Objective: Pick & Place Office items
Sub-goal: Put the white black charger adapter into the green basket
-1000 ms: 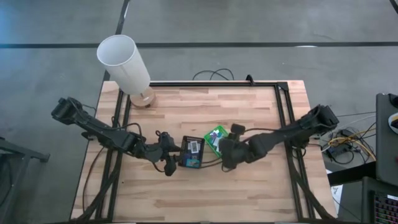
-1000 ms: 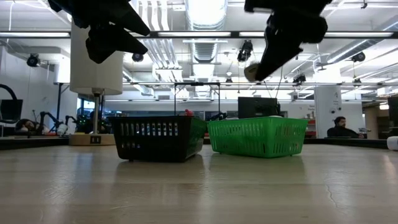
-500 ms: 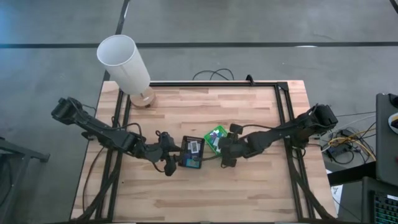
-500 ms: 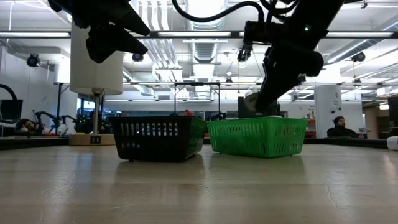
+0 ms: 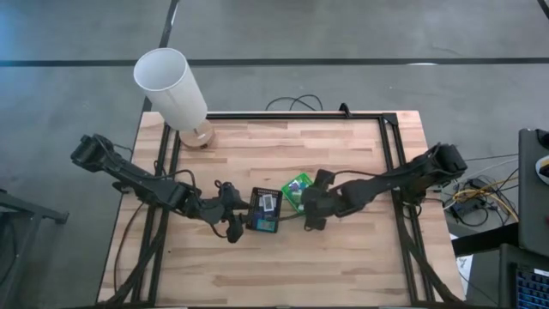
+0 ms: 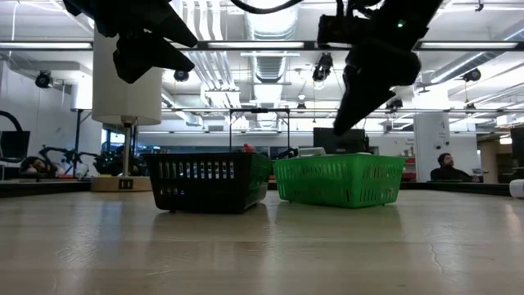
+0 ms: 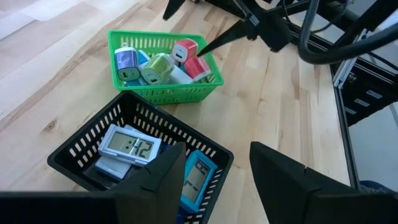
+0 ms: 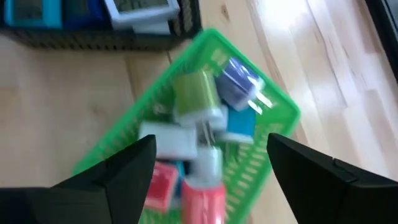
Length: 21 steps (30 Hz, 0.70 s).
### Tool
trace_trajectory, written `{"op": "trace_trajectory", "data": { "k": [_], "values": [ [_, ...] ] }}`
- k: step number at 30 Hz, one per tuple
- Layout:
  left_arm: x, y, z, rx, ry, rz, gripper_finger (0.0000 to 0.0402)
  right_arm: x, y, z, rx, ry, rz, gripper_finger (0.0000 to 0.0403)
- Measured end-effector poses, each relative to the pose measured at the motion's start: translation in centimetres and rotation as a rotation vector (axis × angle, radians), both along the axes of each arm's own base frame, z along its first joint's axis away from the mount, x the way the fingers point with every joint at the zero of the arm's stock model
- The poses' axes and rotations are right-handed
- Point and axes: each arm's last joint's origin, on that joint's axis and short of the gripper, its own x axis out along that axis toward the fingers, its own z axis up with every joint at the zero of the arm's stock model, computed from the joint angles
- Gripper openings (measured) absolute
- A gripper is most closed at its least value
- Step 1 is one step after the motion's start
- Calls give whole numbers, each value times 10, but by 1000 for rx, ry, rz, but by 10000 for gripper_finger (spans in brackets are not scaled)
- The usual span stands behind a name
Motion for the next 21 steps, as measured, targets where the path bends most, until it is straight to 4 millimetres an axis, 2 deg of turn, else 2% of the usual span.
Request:
{"op": "trace_trajectory", "data": {
  "k": [5,9,13,21],
  "values": [
    [-1,-1,0,0,0,-5,188,-19,1,5,-2,138,-48,304],
    [-1,-1,0,4,4,-6,188,-38,5,7,79,281,-81,300],
    [-1,-1,-1,8,8,-7,188,-54,10,-2,157,439,-81,297],
    [-1,-1,-1,40,14,-26,188,-76,11,-20,167,661,-95,297]
  ]
}}
